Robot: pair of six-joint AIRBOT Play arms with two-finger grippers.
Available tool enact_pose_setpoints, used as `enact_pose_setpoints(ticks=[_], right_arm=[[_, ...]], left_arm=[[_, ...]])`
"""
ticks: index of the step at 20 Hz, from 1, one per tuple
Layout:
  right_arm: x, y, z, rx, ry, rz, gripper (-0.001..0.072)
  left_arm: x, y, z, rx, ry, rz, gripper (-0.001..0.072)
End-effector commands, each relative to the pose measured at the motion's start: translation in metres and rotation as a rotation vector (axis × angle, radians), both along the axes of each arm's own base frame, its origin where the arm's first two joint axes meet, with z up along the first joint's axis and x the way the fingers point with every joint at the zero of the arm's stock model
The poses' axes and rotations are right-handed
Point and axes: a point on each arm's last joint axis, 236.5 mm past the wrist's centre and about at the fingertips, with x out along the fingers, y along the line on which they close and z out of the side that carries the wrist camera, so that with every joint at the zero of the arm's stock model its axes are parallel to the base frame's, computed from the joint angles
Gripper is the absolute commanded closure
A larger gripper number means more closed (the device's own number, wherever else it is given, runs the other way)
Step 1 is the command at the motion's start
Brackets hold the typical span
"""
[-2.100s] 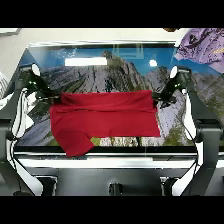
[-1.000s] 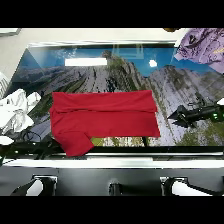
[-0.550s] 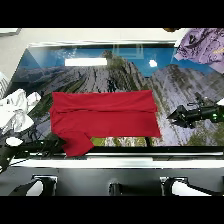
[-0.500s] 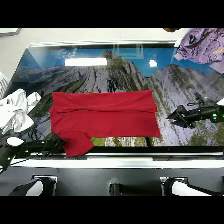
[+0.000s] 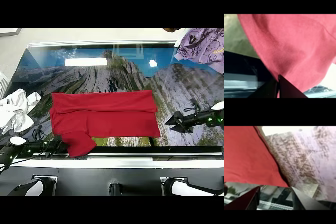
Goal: Fold the clothes and pants, and hang the long-sleeved shirts on hangers.
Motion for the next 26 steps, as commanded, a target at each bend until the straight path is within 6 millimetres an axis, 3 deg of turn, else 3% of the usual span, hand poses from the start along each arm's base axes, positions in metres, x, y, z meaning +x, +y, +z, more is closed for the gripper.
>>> enact_pose_setpoints(ticks=[1,5,9,12,13,15,18,22,24,26], right_arm=[[-0.015,0.013,-0.025,0.04,0.022,0.001,0.0245],[-0.032,0.027,-0.045,0.076,0.026,0.001,0.0246],[-0.032,0.04,-0.051,0.122,-0.011,-0.023,0.0251],[-0.025,0.037,-0.056,0.1,-0.042,-0.039,0.0361],[-0.023,0.037,-0.056,0.102,-0.051,-0.042,0.0435],[-0.021,0.04,-0.052,0.119,-0.064,-0.043,0.0678],[-0.023,0.041,-0.045,0.122,-0.06,-0.044,0.0684],[-0.043,0.032,-0.019,0.042,-0.023,-0.028,0.0685],[-0.063,0.022,-0.003,-0.043,-0.003,-0.001,0.0685],[-0.077,0.013,0.013,-0.117,0.002,-0.005,0.0686]], left_arm=[[-0.002,-0.002,0.001,-0.011,0.007,-0.009,0.0692],[-0.004,-0.003,0.002,-0.016,0.01,-0.014,0.0692],[-0.004,-0.004,0.002,-0.017,0.012,-0.014,0.0692],[-0.004,-0.004,0.002,-0.017,0.011,-0.014,0.0692],[-0.004,-0.004,0.002,-0.017,0.011,-0.014,0.0692],[-0.005,-0.003,0.004,-0.027,0.018,-0.01,0.0692],[-0.01,0.015,0.019,-0.021,0.037,-0.031,0.0693],[-0.038,0.064,0.05,0.12,0.094,-0.069,0.0693],[-0.051,0.071,0.066,0.167,0.092,-0.089,0.0693],[-0.055,0.062,0.076,0.19,0.057,-0.113,0.0693]])
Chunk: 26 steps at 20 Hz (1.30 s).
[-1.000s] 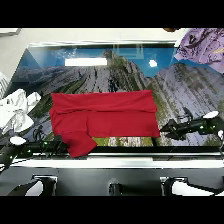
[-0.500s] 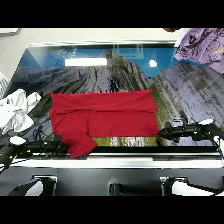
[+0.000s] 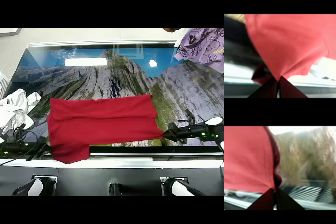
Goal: Fold the clothes and pants, and hang the long-sleeved shirts on hangers.
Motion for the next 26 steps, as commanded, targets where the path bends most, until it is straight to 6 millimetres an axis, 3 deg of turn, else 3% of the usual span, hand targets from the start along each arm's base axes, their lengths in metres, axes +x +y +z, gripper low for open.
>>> enact_pose_setpoints(ticks=[1,4,7,15,19,23,26], right_arm=[[-0.03,-0.014,0.027,-0.121,0.033,0.002,0.0686],[-0.034,-0.012,0.047,-0.15,-0.023,-0.002,0.0686],[-0.015,-0.009,0.056,-0.181,-0.097,0.029,0.0686],[0.072,0.009,0.043,-0.323,-0.134,0.174,0.0686],[0.115,0.003,0.037,-0.361,-0.131,0.181,0.0686],[0.149,0.001,0.035,-0.358,-0.148,0.178,0.0685],[0.163,0.003,0.024,-0.339,-0.143,0.18,0.0685]], left_arm=[[-0.027,-0.001,0.02,0.062,0.016,-0.066,0.0693],[-0.029,-0.007,0.026,0.081,-0.017,-0.102,0.0694],[-0.001,0.004,0.028,0.121,-0.085,-0.081,0.0694],[0.094,0.024,0.02,0.139,-0.121,-0.191,0.0694],[0.143,0.034,0.009,0.134,-0.111,-0.224,0.0694],[0.193,0.042,0.005,0.142,-0.138,-0.256,0.0694],[0.226,0.045,0.001,0.151,-0.159,-0.274,0.0694]])
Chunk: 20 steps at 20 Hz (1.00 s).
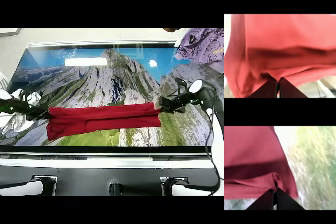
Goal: Fold the clothes and pants, and hang the long-sleeved shirts on hangers.
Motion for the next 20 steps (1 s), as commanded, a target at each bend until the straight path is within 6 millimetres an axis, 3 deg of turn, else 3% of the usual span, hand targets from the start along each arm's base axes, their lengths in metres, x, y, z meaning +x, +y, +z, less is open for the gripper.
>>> enact_pose_setpoints(ticks=[1,4,9,10,13,14,15,17,20], right_arm=[[0.021,0.002,-0.014,0.014,0.003,0.001,0.0685],[0.03,0.008,-0.033,0.046,0.004,0.003,0.0684],[0.037,0.009,-0.065,0.061,0.031,-0.02,0.0677],[0.037,0.011,-0.068,0.072,0.038,-0.025,0.0627],[0.037,0.023,-0.059,0.137,0.054,-0.045,0.037],[0.036,0.022,-0.049,0.146,0.068,-0.037,0.0278],[0.037,0.018,-0.037,0.151,0.073,-0.029,0.0244],[0.039,-0.005,-0.017,0.157,0.061,-0.036,0.0168],[0.029,-0.029,-0.013,0.279,0.072,-0.069,0.0156]], left_arm=[[0.041,0.004,-0.01,0.011,-0.022,-0.029,0.0694],[0.056,0.0,-0.025,0.005,-0.003,-0.052,0.0694],[0.054,-0.011,-0.054,-0.014,0.063,-0.077,0.0691],[0.055,-0.012,-0.055,-0.016,0.063,-0.076,0.0681],[0.061,-0.013,-0.047,-0.018,0.043,-0.066,0.0395],[0.066,-0.012,-0.041,-0.014,0.026,-0.064,0.0332],[0.07,-0.012,-0.032,-0.01,0.006,-0.067,0.0295],[0.073,-0.01,-0.011,-0.003,-0.027,-0.076,0.0295],[0.076,-0.005,0.016,0.01,-0.058,-0.038,0.0295]])
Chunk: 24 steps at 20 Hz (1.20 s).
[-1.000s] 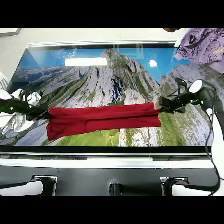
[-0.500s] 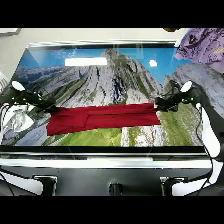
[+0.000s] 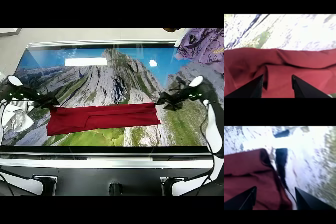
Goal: Fold the clothes and pants, and hang the long-sleeved shirts on hangers.
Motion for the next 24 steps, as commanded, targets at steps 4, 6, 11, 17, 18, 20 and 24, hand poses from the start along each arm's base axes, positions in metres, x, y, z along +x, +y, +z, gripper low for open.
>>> enact_pose_setpoints(ticks=[4,6,11,17,18,20,24], right_arm=[[-0.03,0.007,-0.013,0.279,0.041,0.019,0.0101],[-0.033,0.021,-0.025,0.313,0.046,0.024,0.0101],[-0.026,0.05,-0.046,0.358,0.037,0.018,0.0108],[-0.009,0.073,-0.037,0.319,-0.041,0.037,0.0685],[-0.005,0.067,-0.026,0.288,-0.067,0.024,0.0686],[-0.006,0.048,-0.001,0.185,-0.076,-0.011,0.0686],[-0.032,0.001,0.064,-0.071,-0.104,-0.071,0.0686]], left_arm=[[0.003,0.003,0.04,0.016,-0.062,0.03,0.0295],[0.001,0.003,0.04,0.013,-0.055,0.04,0.0296],[0.002,0.003,0.04,0.014,-0.058,0.041,0.0296],[0.012,-0.014,0.042,0.004,-0.098,0.025,0.0387],[0.015,-0.026,0.044,-0.016,-0.107,0.014,0.0557],[0.024,-0.057,0.048,-0.049,-0.148,-0.015,0.0692],[0.037,-0.142,0.041,-0.099,-0.169,-0.008,0.0693]])
